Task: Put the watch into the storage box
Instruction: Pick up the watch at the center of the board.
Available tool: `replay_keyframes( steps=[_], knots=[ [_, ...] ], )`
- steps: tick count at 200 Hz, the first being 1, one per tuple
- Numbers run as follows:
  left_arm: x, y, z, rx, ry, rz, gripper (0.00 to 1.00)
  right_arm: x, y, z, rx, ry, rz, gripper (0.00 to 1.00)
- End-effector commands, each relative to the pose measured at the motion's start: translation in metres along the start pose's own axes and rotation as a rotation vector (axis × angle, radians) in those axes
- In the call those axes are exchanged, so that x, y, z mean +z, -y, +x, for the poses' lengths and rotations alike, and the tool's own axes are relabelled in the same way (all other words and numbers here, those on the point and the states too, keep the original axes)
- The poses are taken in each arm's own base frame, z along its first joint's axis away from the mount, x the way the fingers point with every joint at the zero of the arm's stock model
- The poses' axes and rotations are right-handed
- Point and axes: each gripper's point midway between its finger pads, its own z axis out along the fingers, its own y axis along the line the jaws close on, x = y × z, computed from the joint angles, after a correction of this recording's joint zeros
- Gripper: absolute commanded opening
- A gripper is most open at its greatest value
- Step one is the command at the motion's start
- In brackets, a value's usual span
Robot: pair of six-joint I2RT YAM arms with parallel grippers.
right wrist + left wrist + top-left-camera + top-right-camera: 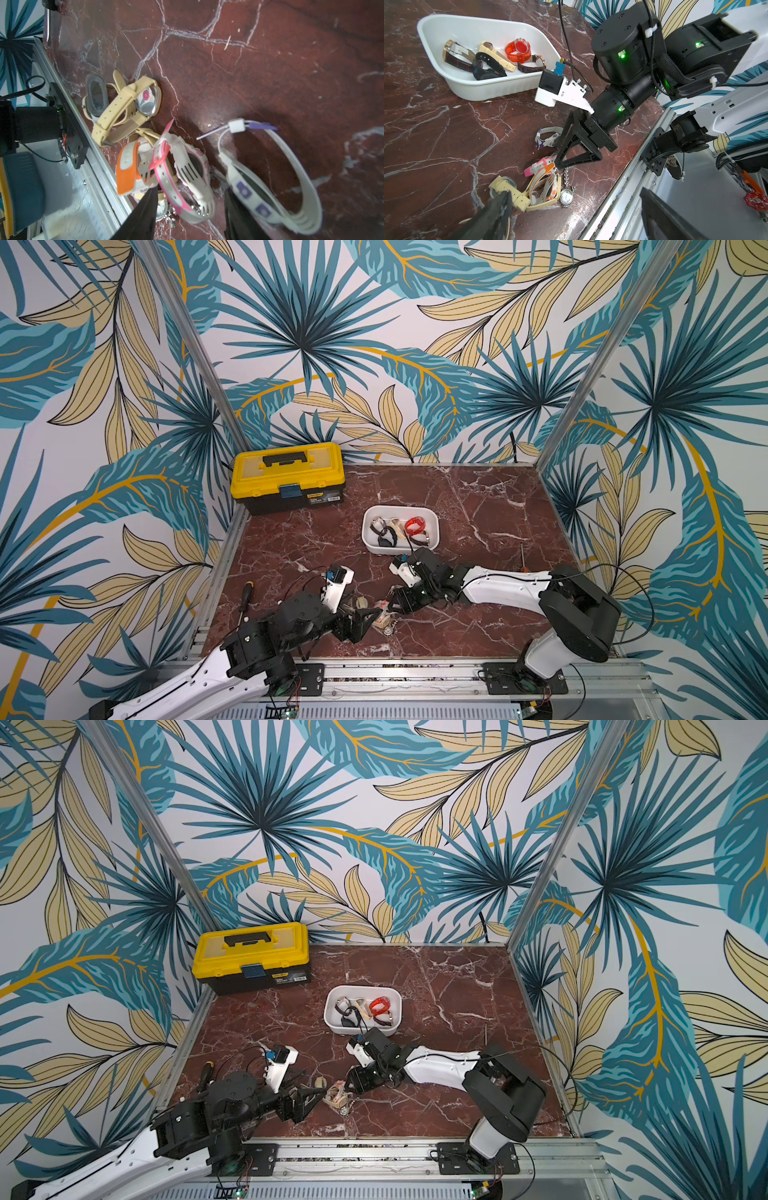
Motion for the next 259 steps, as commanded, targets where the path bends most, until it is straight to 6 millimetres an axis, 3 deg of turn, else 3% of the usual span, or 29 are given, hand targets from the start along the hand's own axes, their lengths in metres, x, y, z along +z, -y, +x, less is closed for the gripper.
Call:
replay_keyframes(
  steps=[1,92,120,149,185,221,259],
  knots=[
    [0.001,-0.005,0.002,0.019,0.01,-0.022,1.0,0.004,-0.009,-0.003,-0.03,-0.014,-0.061,0.53],
    [0.001,-0.007,0.002,0.014,0.004,-0.03,1.0,0.013,-0.008,-0.004,-0.019,-0.025,-0.096,0.29],
    [0.001,-0.007,0.003,0.016,0.002,-0.029,1.0,0.012,-0.011,-0.006,-0.025,-0.017,-0.111,0.11],
    [0.001,-0.007,0.003,0.015,0.0,-0.031,1.0,0.01,-0.013,-0.009,-0.016,-0.01,-0.117,0.0],
    [0.001,-0.007,0.003,0.016,0.002,-0.034,1.0,-0.009,-0.018,-0.022,-0.035,0.04,-0.077,0.0],
    [0.0,-0.012,-0.001,0.019,0.018,-0.064,1.0,-0.042,-0.037,-0.044,-0.075,0.103,-0.063,0.0],
    [-0.001,-0.006,-0.012,0.033,0.058,-0.045,1.0,-0.078,-0.04,-0.063,-0.089,0.124,0.055,0.0]
  ],
)
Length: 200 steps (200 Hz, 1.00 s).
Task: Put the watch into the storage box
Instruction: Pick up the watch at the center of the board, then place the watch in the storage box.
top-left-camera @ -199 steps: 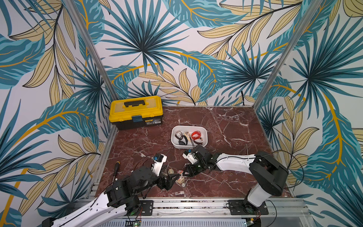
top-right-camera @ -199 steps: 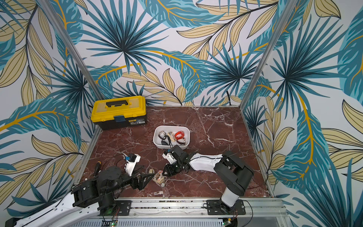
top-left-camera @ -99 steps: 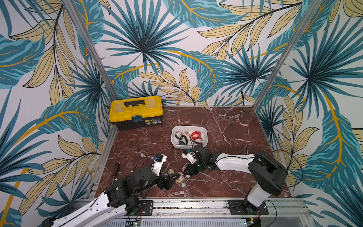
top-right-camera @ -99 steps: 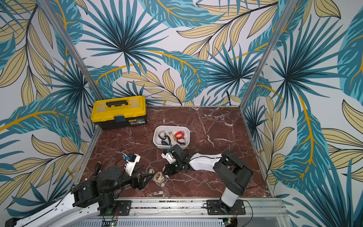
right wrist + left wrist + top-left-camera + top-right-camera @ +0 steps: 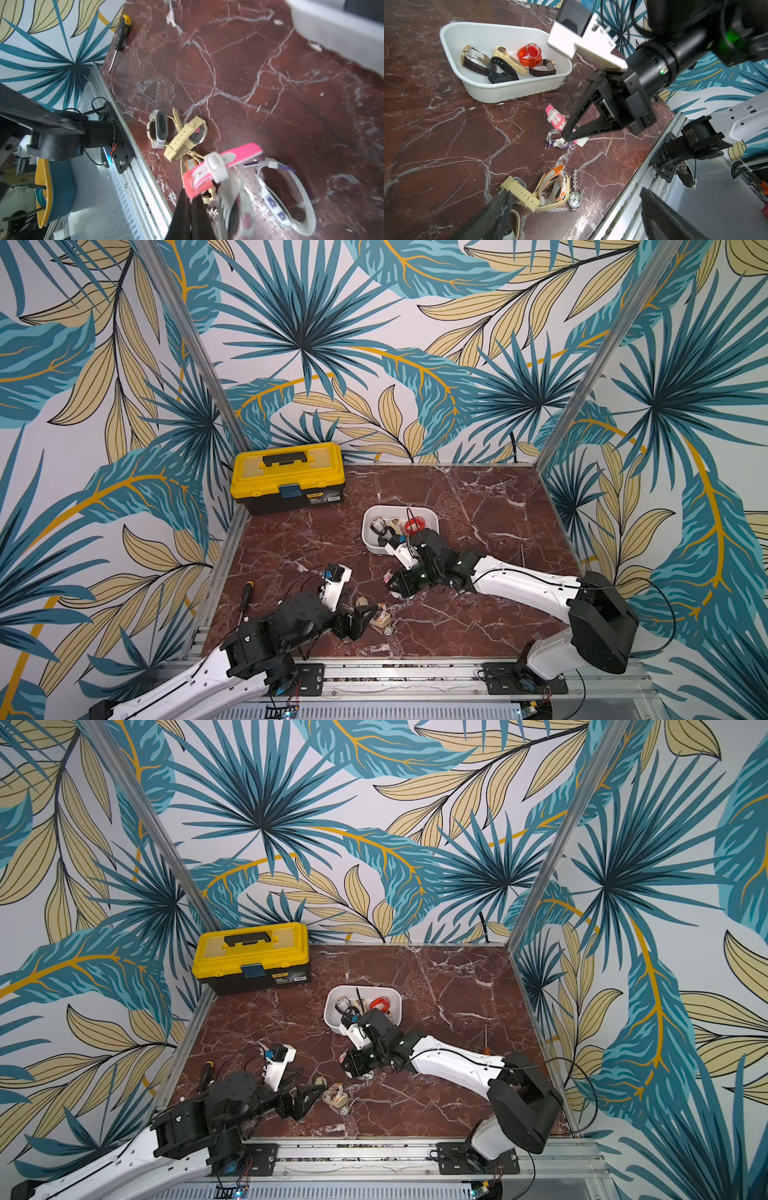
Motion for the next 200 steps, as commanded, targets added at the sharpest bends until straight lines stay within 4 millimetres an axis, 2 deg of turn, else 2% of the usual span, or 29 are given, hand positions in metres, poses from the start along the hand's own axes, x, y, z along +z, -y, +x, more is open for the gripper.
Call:
replay_keyframes(
  steps=[1,31,36,62,84,102,108,135,157,200],
  knots=[
    [-0.001,0.002,-0.01,0.026,0.043,0.003,1.0,-0.02,0.01,-0.005,-0.014,-0.018,0.125,0.0],
    [-0.001,0.003,-0.019,0.055,0.083,-0.006,1.0,-0.042,0.031,-0.036,-0.02,-0.008,0.338,0.0],
    [0.0,0.002,-0.021,0.063,0.09,-0.011,1.0,-0.049,0.05,-0.044,0.006,-0.002,0.405,0.0],
    [0.004,0.0,-0.029,0.121,0.117,-0.043,1.0,-0.061,0.09,-0.069,0.066,0.004,0.601,0.0],
    [0.01,0.0,-0.038,0.176,0.152,-0.061,1.0,-0.05,0.113,-0.078,0.099,-0.028,0.67,0.0],
    [0.014,-0.002,-0.041,0.216,0.154,-0.083,1.0,-0.038,0.137,-0.078,0.115,-0.086,0.745,0.0],
    [0.015,0.003,-0.048,0.22,0.181,-0.072,1.0,-0.034,0.144,-0.078,0.121,-0.099,0.764,0.0],
    [0.021,0.006,-0.048,0.234,0.16,-0.065,1.0,-0.028,0.173,-0.079,0.134,-0.137,0.85,0.0],
    [0.022,0.006,-0.048,0.23,0.156,-0.067,1.0,-0.027,0.185,-0.083,0.124,-0.149,0.894,0.0],
    [0.023,0.004,-0.045,0.226,0.152,-0.07,1.0,-0.013,0.195,-0.082,0.144,-0.166,0.859,0.0]
  ],
)
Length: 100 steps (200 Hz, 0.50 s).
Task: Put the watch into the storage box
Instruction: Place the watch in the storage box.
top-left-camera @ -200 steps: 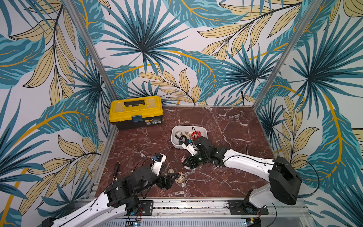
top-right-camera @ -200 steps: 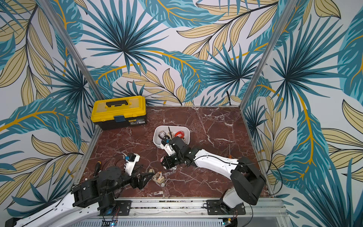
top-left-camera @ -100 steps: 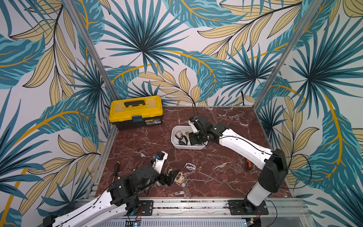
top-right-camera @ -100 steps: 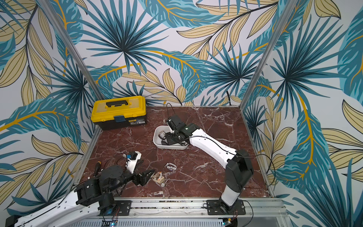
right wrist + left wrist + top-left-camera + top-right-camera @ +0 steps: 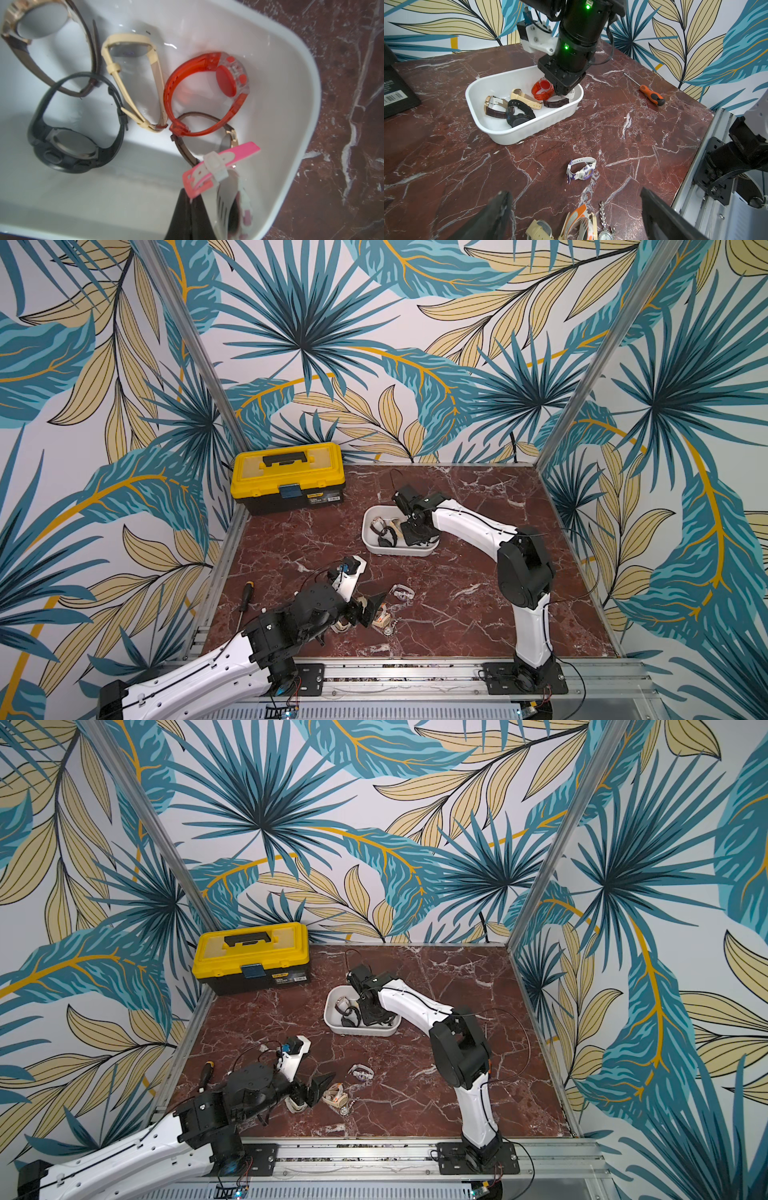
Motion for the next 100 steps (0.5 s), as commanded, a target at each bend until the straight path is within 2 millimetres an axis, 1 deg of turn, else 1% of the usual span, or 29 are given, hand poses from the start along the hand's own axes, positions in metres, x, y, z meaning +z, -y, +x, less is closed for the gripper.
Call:
replay_keyframes(
  steps=[1,34,55,83,100],
  knots=[
    [-0.003,0.003,-0.014,0.002,0.047,0.006,1.0,0.011,0.0,0.002,-0.018,-0.03,0.012,0.0],
    [-0.002,0.003,-0.012,-0.004,0.041,0.005,1.0,0.022,-0.011,0.003,-0.022,-0.053,-0.03,0.0],
    [-0.002,0.002,-0.012,-0.003,0.038,0.0,1.0,0.029,-0.015,0.003,-0.024,-0.061,-0.039,0.0],
    [-0.002,0.0,-0.011,-0.003,0.04,-0.005,1.0,0.041,-0.015,0.005,-0.03,-0.082,-0.021,0.0],
    [-0.002,0.0,-0.01,-0.003,0.039,-0.006,1.0,0.043,-0.017,0.004,-0.028,-0.086,-0.024,0.0]
  ],
)
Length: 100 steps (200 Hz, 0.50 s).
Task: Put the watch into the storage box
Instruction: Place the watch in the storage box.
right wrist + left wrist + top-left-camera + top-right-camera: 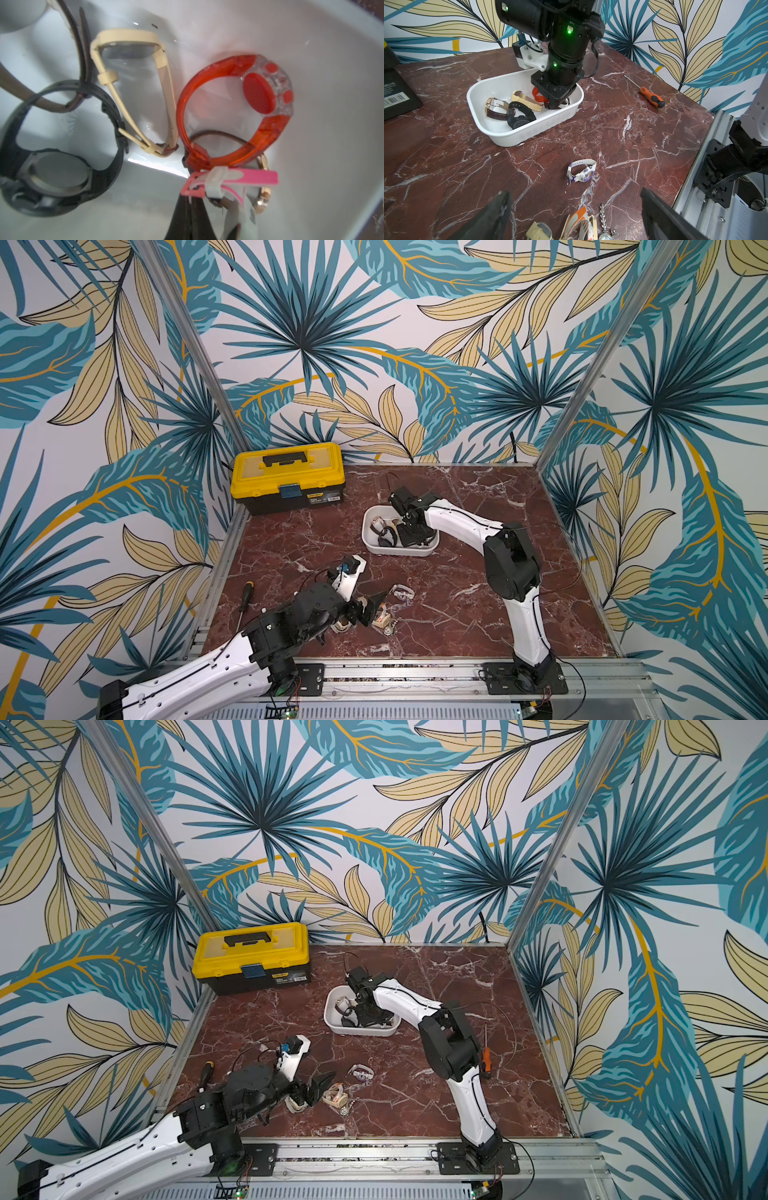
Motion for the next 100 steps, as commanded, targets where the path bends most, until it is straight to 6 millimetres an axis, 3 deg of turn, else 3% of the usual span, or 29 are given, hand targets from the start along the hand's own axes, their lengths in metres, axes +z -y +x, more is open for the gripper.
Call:
replay_keyframes(
  steps=[1,9,21,48,100],
  knots=[
    [-0.002,0.001,-0.009,-0.002,0.032,-0.001,1.0,0.007,-0.002,0.002,-0.01,-0.023,0.001,0.0],
    [-0.002,0.001,-0.009,-0.002,0.034,-0.001,1.0,0.007,-0.004,0.001,-0.006,-0.021,-0.008,0.0],
    [-0.001,0.001,-0.009,-0.002,0.035,-0.002,1.0,0.006,-0.006,0.0,-0.002,-0.016,-0.02,0.13],
    [0.0,0.001,-0.009,-0.004,0.044,0.001,1.0,-0.004,-0.005,-0.004,0.007,0.007,-0.025,0.3],
    [0.001,0.001,-0.007,-0.007,0.04,0.0,1.0,-0.039,-0.006,-0.012,0.03,0.07,-0.084,0.41]
  ],
)
